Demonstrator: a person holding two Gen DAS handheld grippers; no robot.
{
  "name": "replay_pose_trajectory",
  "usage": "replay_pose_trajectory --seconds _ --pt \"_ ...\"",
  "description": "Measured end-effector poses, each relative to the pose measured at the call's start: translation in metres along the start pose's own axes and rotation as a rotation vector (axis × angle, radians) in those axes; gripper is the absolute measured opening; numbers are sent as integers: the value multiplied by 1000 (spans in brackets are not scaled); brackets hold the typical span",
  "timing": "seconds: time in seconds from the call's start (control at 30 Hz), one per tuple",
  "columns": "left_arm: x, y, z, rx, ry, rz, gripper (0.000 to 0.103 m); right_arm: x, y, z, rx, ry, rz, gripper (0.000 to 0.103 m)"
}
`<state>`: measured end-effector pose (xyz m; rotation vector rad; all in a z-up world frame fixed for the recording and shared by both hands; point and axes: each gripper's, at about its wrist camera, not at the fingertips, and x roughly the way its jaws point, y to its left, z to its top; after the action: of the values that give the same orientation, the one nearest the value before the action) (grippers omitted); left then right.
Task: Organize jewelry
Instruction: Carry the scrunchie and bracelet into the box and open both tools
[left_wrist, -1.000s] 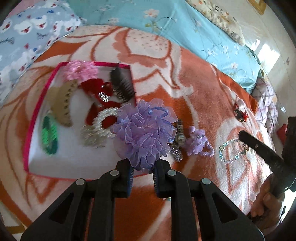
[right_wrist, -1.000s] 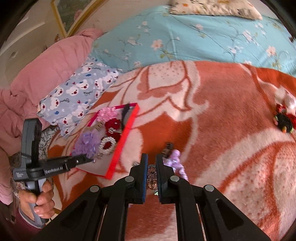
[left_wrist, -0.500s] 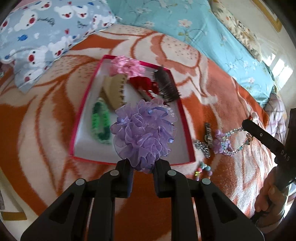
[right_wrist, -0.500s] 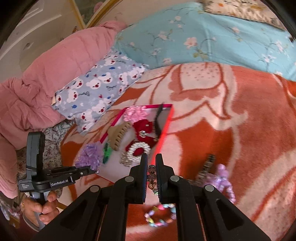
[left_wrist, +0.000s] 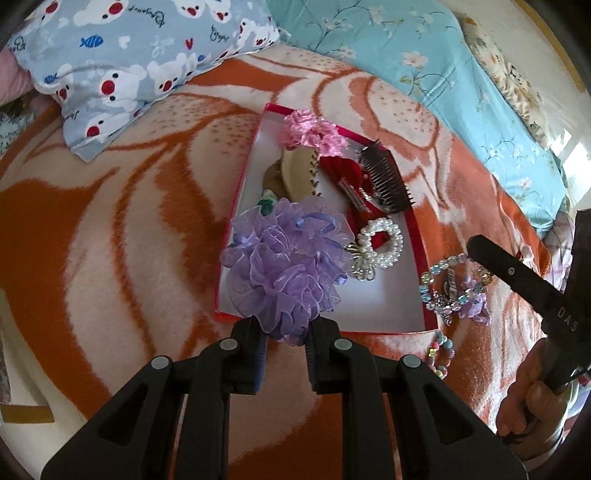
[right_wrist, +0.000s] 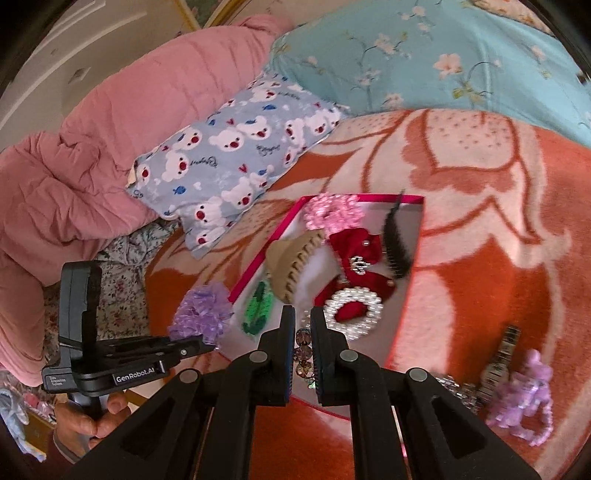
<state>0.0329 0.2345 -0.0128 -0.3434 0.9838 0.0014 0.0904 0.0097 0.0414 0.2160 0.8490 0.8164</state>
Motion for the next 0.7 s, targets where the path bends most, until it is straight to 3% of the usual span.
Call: replay_pose_trajectory --seconds 0.27,0.7 --pt "16 -3 9 31 27 -4 15 37 4 -2 -7 45 24 8" --pt "46 8 12 5 79 24 16 71 -45 -5 61 93 -32 8"
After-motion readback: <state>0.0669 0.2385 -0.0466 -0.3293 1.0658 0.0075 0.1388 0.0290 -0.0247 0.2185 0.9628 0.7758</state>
